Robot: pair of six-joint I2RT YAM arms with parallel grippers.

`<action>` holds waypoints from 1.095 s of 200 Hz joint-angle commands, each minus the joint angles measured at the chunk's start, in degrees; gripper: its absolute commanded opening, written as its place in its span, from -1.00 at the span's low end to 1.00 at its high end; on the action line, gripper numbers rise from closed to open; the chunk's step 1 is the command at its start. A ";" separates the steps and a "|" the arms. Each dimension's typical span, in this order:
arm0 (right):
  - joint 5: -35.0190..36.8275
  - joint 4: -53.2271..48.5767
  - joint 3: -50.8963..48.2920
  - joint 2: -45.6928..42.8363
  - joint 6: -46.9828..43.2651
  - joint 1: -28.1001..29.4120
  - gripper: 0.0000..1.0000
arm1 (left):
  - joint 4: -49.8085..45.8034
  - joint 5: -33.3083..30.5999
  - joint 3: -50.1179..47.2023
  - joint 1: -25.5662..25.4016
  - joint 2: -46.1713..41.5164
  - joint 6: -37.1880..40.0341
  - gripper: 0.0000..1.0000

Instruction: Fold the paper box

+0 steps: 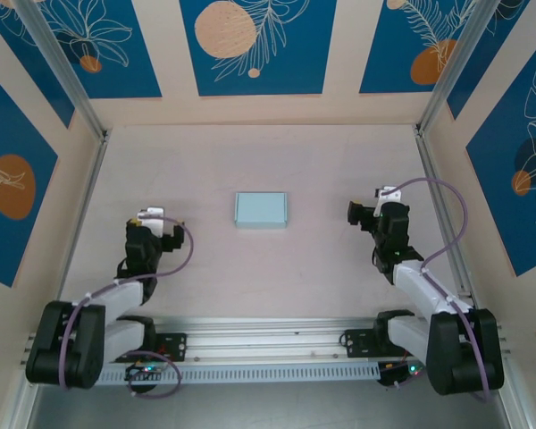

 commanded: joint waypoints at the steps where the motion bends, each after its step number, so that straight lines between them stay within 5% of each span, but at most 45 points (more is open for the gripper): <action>1: -4.03 6.99 -0.99 1.75 -0.96 -1.67 0.99 | 6.92 4.89 2.64 0.82 3.59 2.01 1.00; 87: -7.17 13.65 -0.05 9.74 -1.16 -3.01 0.99 | 16.94 6.54 7.60 0.77 21.22 -0.29 0.99; 134: -9.57 17.14 -0.83 11.72 -2.95 -3.22 0.99 | 6.98 9.95 12.87 2.33 21.49 -0.99 1.00; 219: -23.06 24.74 -3.47 13.45 -3.82 -4.37 0.99 | 7.14 10.77 12.78 2.80 21.42 -1.24 1.00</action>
